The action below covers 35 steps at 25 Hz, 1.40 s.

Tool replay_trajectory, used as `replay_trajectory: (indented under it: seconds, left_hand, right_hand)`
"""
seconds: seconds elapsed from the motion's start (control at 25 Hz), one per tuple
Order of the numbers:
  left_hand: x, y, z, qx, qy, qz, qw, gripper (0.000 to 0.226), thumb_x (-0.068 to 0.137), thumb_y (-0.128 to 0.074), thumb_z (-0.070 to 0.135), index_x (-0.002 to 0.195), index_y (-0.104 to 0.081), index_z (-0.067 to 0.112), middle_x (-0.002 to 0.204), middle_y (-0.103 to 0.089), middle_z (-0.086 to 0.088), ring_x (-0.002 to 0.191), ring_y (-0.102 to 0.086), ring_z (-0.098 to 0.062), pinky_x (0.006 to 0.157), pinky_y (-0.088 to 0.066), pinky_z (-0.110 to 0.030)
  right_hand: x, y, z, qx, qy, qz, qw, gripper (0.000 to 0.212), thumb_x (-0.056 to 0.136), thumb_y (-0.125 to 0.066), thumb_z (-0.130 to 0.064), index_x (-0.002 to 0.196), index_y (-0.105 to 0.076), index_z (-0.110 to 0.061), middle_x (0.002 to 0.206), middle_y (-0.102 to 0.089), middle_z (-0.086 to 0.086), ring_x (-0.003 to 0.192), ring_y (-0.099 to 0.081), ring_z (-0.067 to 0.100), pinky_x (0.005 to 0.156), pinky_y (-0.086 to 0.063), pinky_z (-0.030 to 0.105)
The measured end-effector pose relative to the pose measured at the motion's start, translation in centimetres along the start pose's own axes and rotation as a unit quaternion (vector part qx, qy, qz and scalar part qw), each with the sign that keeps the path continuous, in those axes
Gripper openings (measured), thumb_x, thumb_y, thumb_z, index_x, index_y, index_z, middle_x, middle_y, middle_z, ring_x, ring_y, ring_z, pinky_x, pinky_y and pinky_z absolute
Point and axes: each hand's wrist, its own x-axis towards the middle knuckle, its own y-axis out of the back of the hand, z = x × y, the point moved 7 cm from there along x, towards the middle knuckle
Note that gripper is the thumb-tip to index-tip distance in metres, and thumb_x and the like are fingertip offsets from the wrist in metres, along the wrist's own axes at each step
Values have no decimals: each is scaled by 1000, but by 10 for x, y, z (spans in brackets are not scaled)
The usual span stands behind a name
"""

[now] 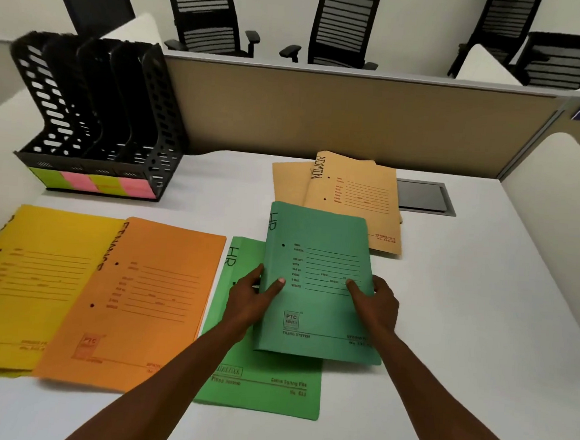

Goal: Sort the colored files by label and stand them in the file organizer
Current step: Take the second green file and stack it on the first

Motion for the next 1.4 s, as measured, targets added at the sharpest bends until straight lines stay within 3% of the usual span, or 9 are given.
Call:
replay_trajectory:
  seconds: [0.12,0.32,0.48,0.56,0.68,0.76,0.96,1.12,1.4]
  left_hand:
    - [-10,28,2,48,-15,27,998,83,79,-76,50,148,-43,17,134,-60,-5,108,-65,-24,89,-58,-42]
    - [-22,55,-10,135,-36,43,989,62,86,-74,34,138,-54,9,127,-66,-11,105,-65,-23,94,-54,-38]
    - [-33,57,-16,212,-71,20,974,47,89,-69,37,126,-64,8,115,-70,-9,96,-63,-19,81,-49,-24]
    - [-34,62,-24,242,-81,44,966,52,88,-67,46,125,-64,10,116,-65,-8,107,-52,-20,86,-46,-28]
    - [-29,74,-38,253,-70,88,961,59,83,-69,53,127,-64,13,134,-48,-9,127,-38,-26,103,-40,-41]
    - [-26,77,-42,222,-65,83,969,61,82,-71,50,128,-61,11,139,-46,-10,129,-41,-28,106,-40,-42]
    - [-24,84,-47,180,-75,77,978,56,82,-75,38,124,-56,7,131,-54,-9,119,-51,-23,92,-39,-27]
    - [-28,80,-54,180,-73,47,980,88,83,-73,40,153,-28,10,146,-43,-10,135,-40,-28,109,-38,-39]
    - [-32,73,-59,161,-85,31,983,93,86,-71,38,156,-17,11,157,-28,-8,144,-24,-26,116,-29,-38]
  right_hand:
    - [-30,-13,-8,-38,2,13,999,56,82,-67,-54,128,-59,-22,120,-68,1,109,-64,27,98,-49,41]
    - [-61,-22,-11,-55,-7,9,998,57,84,-68,-48,131,-53,-20,121,-67,3,110,-62,30,94,-47,38]
    - [-77,-32,-2,-55,-17,10,998,63,80,-72,-45,132,-49,-17,122,-63,6,114,-56,30,92,-50,39]
    - [-85,-36,1,-76,-26,28,996,64,79,-73,-45,129,-50,-13,123,-55,8,115,-52,30,92,-47,39]
    - [-97,-44,5,-82,-41,40,995,62,78,-74,-43,125,-50,-11,122,-48,9,111,-54,30,92,-46,37]
    - [-102,-49,7,-85,-40,41,995,62,78,-74,-42,126,-49,-11,122,-51,10,110,-56,31,91,-46,37]
    - [-112,-59,5,-92,-32,59,993,67,78,-73,-42,131,-44,-12,126,-54,13,116,-51,34,93,-45,40]
    - [-120,-75,3,-109,-23,45,993,68,78,-73,-44,131,-45,-12,127,-50,11,117,-50,32,94,-44,38]
    - [-119,-78,-4,-126,-32,60,990,65,78,-71,-44,130,-49,-12,126,-55,10,115,-53,32,94,-44,38]
